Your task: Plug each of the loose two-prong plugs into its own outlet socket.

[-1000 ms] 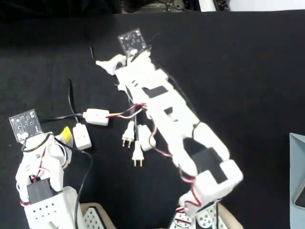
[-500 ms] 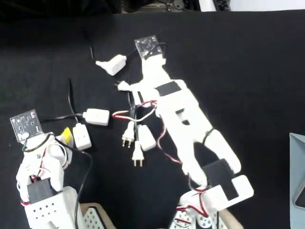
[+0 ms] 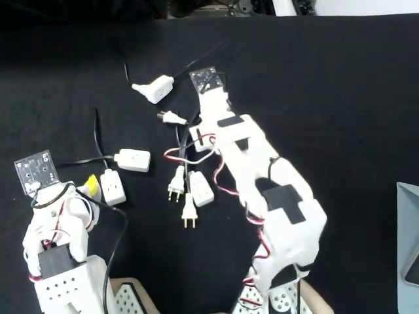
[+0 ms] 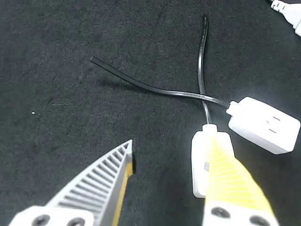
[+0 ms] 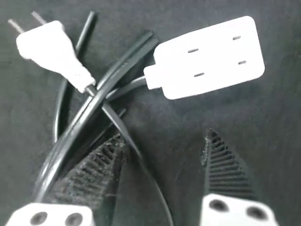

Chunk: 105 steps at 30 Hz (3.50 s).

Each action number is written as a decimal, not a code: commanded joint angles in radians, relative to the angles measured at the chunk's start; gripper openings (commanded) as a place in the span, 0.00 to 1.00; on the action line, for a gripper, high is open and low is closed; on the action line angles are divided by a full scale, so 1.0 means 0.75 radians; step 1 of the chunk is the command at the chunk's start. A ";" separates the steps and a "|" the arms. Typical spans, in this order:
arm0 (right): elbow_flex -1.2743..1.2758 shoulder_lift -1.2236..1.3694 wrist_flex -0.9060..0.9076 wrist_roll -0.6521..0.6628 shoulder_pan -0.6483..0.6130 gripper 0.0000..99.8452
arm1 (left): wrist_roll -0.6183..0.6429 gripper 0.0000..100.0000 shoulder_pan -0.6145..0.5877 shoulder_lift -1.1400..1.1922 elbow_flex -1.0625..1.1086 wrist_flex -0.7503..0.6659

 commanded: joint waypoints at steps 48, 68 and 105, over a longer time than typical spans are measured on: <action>0.453 -1.392 0.450 0.481 0.131 0.01 | -0.051 0.25 -0.013 -0.008 0.064 -0.143; 0.402 -0.905 -0.190 0.092 -0.622 0.16 | -0.051 0.25 -0.015 -0.008 0.077 -0.151; -0.044 -0.085 -0.348 0.659 -0.426 0.34 | -0.051 0.25 -0.017 -0.008 0.075 -0.153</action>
